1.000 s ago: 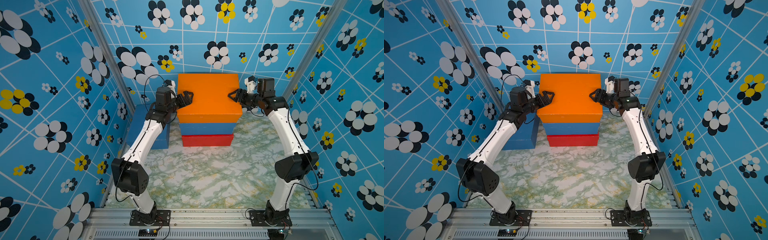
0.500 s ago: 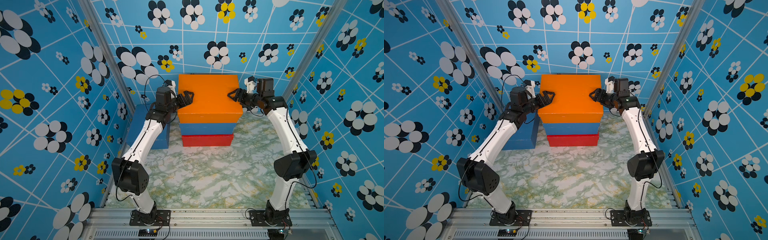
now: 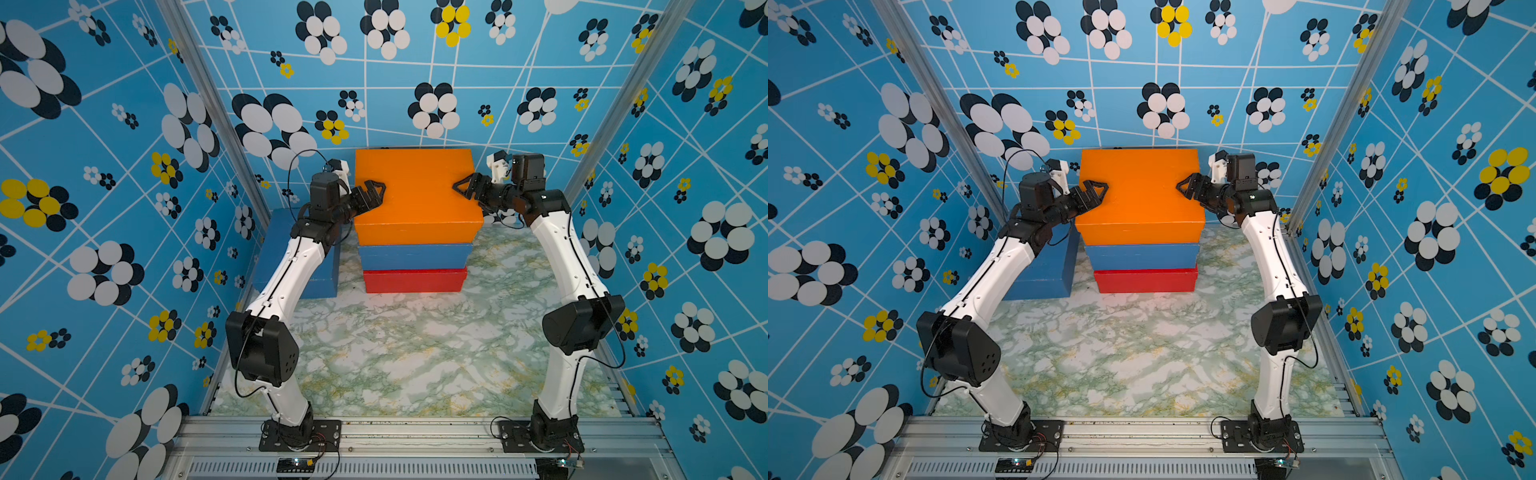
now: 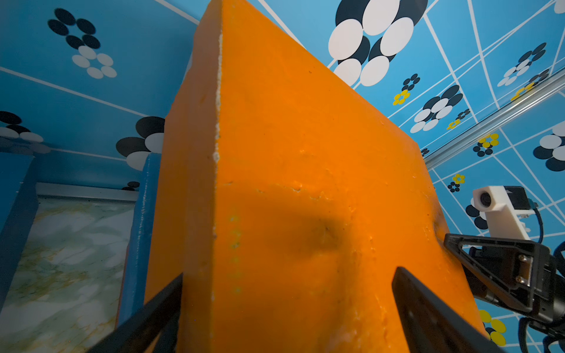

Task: Stack the shoeboxes
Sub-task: Place the shoebox at the shoebox.

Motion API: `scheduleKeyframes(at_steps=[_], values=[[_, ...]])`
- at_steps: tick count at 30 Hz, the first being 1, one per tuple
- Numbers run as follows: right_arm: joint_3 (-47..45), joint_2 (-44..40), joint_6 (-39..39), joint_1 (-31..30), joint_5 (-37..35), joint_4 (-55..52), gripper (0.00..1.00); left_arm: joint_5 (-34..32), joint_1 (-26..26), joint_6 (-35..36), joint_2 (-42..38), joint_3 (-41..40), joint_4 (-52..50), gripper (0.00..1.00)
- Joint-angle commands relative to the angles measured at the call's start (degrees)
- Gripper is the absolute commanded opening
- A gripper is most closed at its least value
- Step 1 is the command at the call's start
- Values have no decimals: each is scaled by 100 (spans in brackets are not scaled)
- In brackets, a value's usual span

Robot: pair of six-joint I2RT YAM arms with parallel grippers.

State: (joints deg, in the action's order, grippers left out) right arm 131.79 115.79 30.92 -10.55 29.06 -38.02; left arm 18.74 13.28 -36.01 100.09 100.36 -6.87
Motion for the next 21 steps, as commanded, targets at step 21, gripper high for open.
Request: scheduleKeyframes(at_steps=[21], values=[[363,189,42,-228,513,-389,89,794,138,207,233,564,-201,99]])
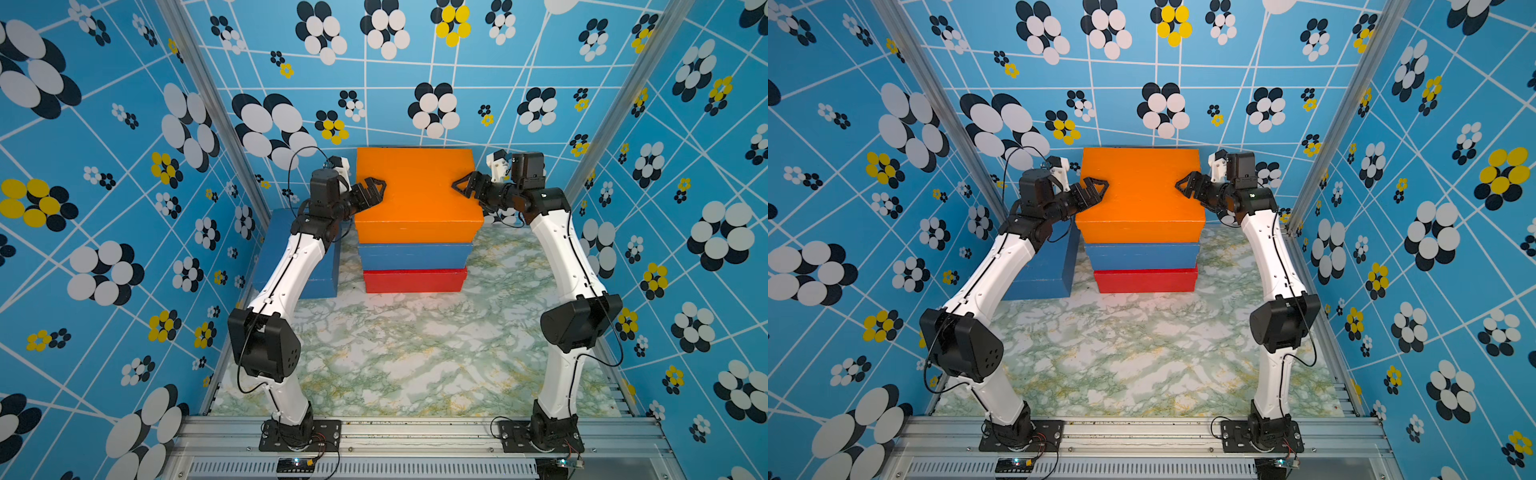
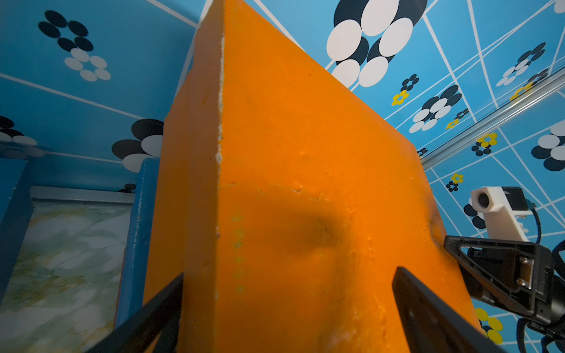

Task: Stack the shoeboxes
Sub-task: Place the shoebox at the shoebox.

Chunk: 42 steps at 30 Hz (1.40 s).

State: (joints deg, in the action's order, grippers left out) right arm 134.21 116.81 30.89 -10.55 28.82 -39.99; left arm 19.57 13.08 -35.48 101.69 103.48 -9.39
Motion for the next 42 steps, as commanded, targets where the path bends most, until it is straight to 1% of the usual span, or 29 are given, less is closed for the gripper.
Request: scheduleKeyframes(at_steps=[1,16,32,42], values=[[115,87,40,-227,523,-205,89,699,153,167,70,251,27,100],[124,-19,44,-215,355,-229,89,688,54,213,80,225,-151,100],[128,-79,33,-193,11,-344,89,690,-104,373,104,207,-384,99],[141,-23,25,-62,-134,-396,89,642,-248,392,192,207,-474,100]])
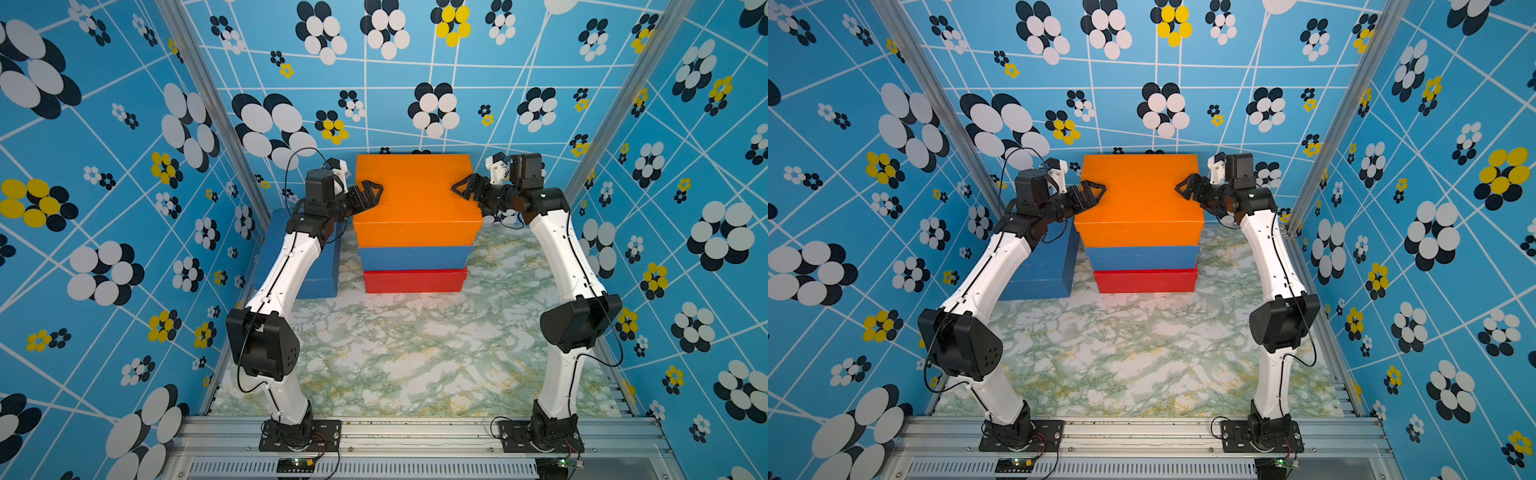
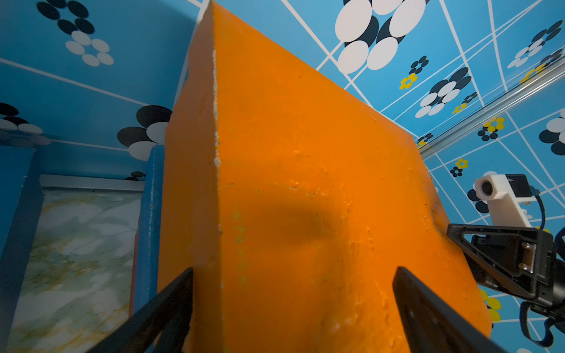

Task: Stack the shoeboxes
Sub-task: Place the shoebox at the shoebox.

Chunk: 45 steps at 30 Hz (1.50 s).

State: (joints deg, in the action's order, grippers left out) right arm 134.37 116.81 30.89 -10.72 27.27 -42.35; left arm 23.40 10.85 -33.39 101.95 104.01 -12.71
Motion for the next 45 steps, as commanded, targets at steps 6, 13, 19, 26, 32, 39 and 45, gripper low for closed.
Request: scheduleKeyframes(at_steps=[6,13,19,26,32,39,45], values=[[127,6,27,-9,-10,-164,89,236,-69,226,236,164,-166,100],[270,82,6,53,-24,-232,92,218,-154,233,308,177,-179,100],[416,165,-14,79,-37,-324,93,189,-185,279,356,187,-205,100],[428,223,-22,88,-68,-336,92,163,-219,315,396,157,-241,100],[644,370,-3,148,-178,-438,92,147,-228,311,400,146,-232,100],[1247,746,-13,167,-220,-740,90,162,-289,273,397,155,-206,99],[1303,960,-20,201,-309,-801,89,164,-354,230,398,137,-181,99]])
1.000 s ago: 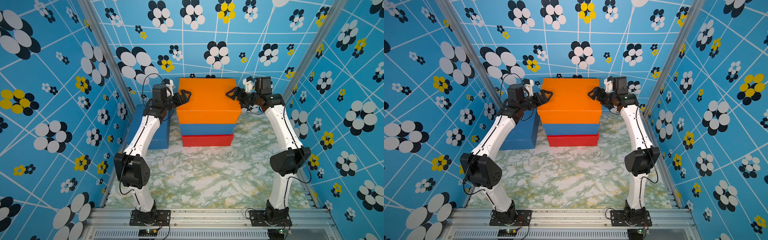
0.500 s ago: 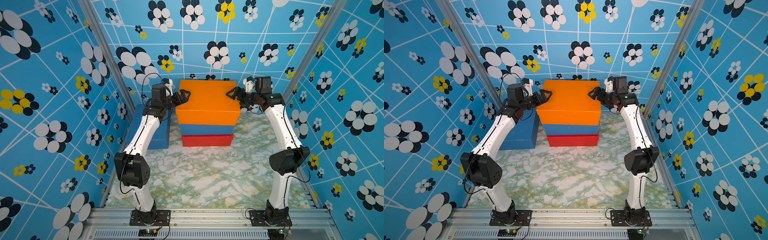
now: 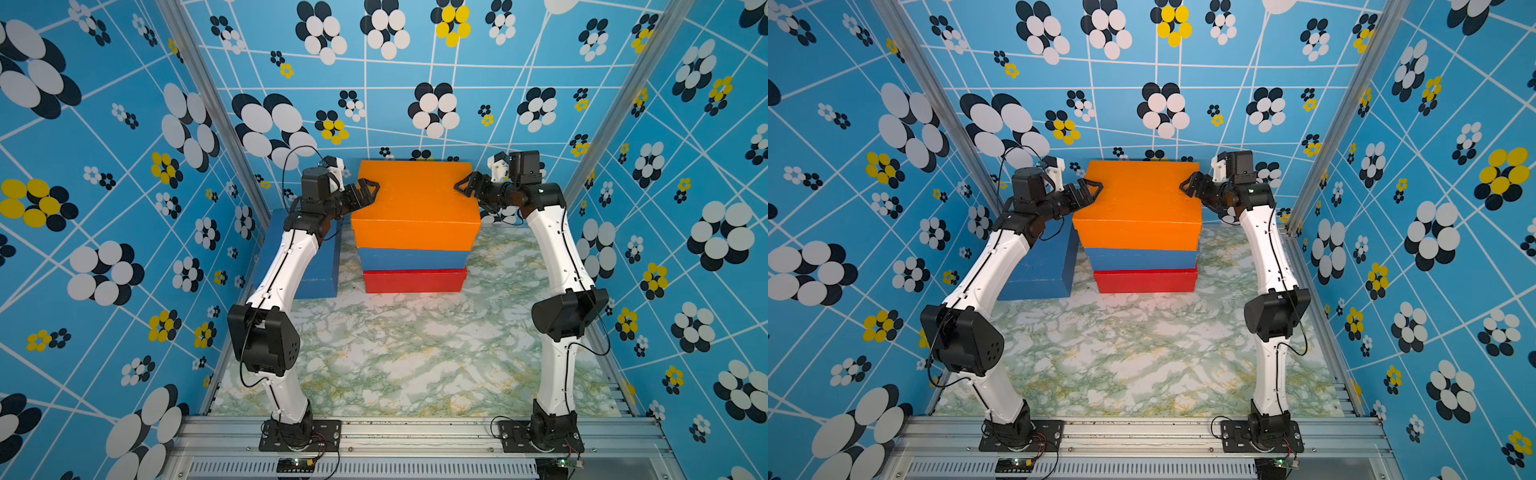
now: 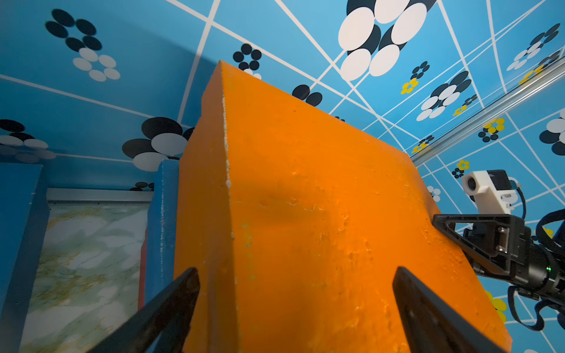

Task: Stack the shoeboxes
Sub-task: Place the shoebox at the shoebox.

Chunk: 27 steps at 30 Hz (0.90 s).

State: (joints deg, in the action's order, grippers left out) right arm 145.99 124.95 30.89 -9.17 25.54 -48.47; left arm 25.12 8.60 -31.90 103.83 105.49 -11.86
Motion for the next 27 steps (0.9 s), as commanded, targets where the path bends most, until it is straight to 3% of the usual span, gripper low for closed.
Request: scheduleKeyframes(at_steps=[1,15,27], values=[[131,160,-22,54,-145,-197,88,-10,-145,77,285,-19,-261,100],[555,370,13,108,-77,-298,89,92,-354,-174,251,-273,68,99],[825,-70,-147,100,252,-492,94,45,-390,-227,-517,-601,249,99]])
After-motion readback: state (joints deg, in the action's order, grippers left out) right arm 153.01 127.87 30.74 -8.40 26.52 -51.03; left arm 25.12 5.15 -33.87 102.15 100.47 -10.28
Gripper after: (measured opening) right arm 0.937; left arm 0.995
